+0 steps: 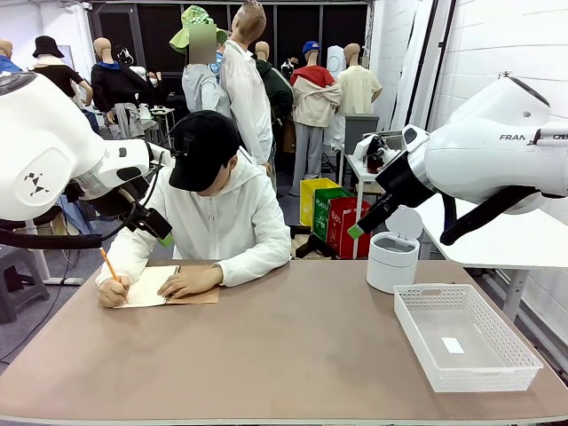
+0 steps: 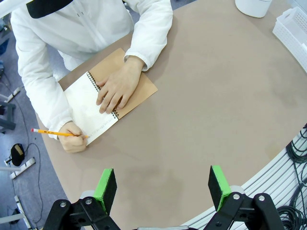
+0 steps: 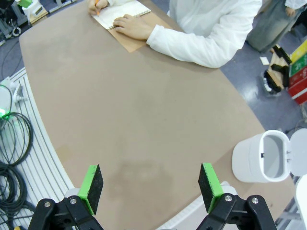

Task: Sort the paper based on its condition.
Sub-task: If a person hands you a paper, place it in the Organizing basket , and if it's crumpled, put it in the Trash can.

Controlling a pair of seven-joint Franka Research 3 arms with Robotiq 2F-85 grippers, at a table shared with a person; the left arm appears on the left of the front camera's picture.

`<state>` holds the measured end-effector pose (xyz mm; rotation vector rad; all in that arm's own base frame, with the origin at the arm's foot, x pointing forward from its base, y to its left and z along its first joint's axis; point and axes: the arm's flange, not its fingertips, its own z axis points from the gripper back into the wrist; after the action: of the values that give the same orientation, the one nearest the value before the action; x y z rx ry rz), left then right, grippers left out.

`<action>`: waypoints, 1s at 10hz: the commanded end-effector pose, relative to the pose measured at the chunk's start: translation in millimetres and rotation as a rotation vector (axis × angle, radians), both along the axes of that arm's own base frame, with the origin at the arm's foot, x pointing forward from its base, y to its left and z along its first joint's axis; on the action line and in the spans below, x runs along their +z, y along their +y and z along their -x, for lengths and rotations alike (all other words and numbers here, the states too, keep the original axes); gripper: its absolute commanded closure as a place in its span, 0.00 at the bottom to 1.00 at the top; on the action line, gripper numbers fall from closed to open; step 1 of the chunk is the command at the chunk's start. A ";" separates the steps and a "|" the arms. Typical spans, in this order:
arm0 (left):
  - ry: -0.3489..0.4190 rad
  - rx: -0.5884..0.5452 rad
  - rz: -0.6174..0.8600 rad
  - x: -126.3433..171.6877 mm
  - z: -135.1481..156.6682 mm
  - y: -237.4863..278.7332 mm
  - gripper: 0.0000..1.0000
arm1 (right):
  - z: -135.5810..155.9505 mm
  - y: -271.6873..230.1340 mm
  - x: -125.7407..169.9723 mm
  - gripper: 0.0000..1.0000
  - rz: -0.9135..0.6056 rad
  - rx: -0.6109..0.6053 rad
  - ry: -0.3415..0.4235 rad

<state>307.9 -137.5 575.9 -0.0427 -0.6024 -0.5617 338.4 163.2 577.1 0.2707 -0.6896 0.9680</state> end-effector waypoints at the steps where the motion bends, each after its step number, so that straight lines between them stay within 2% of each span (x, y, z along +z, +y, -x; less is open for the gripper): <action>1: 0.001 0.000 -0.001 -0.3 -0.1 0.3 0.00 | 0.2 -0.4 -0.2 0.00 0.004 0.005 0.004; 10: 0.001 0.000 -0.001 -0.3 -0.1 0.3 0.00 | 0.2 -0.4 -0.2 0.00 0.004 0.005 0.004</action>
<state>307.9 -137.5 575.9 -0.0427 -0.6024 -0.5617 338.4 163.2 577.1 0.2707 -0.6896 0.9680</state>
